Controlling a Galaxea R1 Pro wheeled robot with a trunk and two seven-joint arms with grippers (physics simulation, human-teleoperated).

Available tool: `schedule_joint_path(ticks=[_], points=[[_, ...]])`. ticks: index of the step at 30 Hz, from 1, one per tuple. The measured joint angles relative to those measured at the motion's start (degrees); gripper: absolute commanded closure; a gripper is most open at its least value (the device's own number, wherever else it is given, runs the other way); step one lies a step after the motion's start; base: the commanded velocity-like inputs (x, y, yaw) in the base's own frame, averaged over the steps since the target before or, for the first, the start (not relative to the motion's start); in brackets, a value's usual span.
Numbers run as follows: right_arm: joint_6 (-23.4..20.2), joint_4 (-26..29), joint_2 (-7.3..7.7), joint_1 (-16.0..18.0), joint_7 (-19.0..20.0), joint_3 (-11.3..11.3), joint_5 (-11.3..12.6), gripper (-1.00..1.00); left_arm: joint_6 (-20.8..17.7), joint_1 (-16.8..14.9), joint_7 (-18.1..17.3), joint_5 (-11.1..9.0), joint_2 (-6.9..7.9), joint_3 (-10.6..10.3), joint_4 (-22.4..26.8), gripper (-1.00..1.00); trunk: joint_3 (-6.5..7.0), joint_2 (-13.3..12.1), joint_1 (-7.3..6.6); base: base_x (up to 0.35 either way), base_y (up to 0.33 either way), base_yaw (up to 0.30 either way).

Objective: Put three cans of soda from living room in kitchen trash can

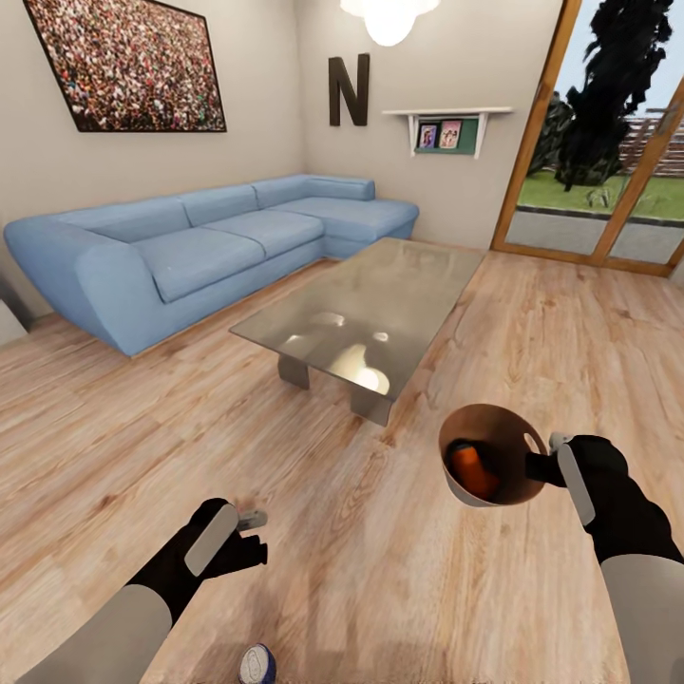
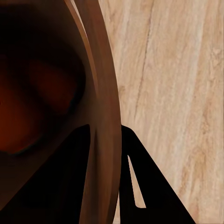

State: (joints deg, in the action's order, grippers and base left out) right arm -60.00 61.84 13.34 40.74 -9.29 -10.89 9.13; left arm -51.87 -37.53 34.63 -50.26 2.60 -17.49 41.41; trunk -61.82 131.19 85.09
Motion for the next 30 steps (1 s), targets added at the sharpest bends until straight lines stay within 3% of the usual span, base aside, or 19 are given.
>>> schedule_joint_path(ticks=[20, 30], points=[[0.00, 0.01, -0.16, 0.00, -0.03, 0.04, -0.23, 1.00, -0.08, 0.04, -0.09, -0.02, -0.75, 0.17, -0.07, -1.00, -5.42, 8.02, 4.39, 0.000, 0.000, 0.000], [0.00, 0.01, -0.16, 0.00, -0.02, 0.02, -0.19, 1.00, 0.00, 0.05, -2.68, -0.16, -0.93, 0.11, -3.69, -1.00, -8.13, 12.03, 6.59, 0.000, 0.000, 0.000]])
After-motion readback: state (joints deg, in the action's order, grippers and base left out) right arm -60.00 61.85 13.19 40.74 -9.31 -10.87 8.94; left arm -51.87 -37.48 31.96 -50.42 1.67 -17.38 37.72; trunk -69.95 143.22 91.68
